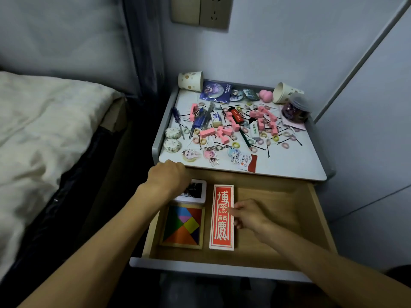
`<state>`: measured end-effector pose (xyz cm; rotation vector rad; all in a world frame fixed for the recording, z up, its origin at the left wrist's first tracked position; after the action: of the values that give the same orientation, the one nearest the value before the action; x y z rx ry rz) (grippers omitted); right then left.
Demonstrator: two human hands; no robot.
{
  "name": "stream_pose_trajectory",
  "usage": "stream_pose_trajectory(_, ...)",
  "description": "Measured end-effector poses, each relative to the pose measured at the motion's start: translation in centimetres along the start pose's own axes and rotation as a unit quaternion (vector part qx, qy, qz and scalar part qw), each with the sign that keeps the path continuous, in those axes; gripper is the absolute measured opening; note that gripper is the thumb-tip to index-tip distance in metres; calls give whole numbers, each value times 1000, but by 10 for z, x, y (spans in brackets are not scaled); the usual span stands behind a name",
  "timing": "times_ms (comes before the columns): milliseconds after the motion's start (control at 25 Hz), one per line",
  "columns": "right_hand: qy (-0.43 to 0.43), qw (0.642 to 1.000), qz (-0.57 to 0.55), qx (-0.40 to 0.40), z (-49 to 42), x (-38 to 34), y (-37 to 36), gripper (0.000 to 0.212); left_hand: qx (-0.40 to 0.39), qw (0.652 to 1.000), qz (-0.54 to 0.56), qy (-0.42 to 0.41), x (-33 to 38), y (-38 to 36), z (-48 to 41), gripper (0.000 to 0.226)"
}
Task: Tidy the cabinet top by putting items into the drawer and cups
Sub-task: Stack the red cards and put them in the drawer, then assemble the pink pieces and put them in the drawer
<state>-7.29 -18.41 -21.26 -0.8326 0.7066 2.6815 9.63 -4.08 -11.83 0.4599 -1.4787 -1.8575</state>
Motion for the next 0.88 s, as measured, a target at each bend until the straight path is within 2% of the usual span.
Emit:
stream_pose_trajectory(160, -11, 1000, 8, 23, -18, -8, -18, 25, -31, 999, -34, -16, 4, -7, 3, 36)
stream_pose_trajectory(320, -3, 998, 40, 50, -21, -9, -31, 18, -46, 997, -48, -40, 8, -6, 5, 42)
stream_pose_trajectory(560, 53, 988, 97, 108, -14, -10, -33, 9, -63, 995, -47, -56, 6, -7, -2, 42)
stream_pose_trajectory(640, 65, 986, 101, 112, -11, -11, -33, 15, -67, 995, -51, -49, 7, -9, -4, 42)
stream_pose_trajectory(720, 64, 988, 92, 106, -11, -12, -33, 20, -67, 995, -59, -34, 6, -9, -7, 41)
stream_pose_trajectory(800, 48, 993, 54, 92, -10, -12, -32, 10, -62, 996, -65, -23, 7, -9, -11, 38)
stream_pose_trajectory(880, 32, 997, 17, 74, -7, -10, -29, 20, -46, 997, -66, -16, 8, -6, -13, 35)
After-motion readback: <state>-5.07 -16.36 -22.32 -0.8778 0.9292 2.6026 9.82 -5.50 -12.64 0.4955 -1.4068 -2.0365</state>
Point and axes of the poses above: each hand's wrist, its own z-axis away from the middle knuckle, its own y-axis out of the back of the hand, x = y × z, the point moved 1 cm from there along -z, towards the middle knuckle, and after that the axes turned 9 degrees about -y, right-handed, at the moved point
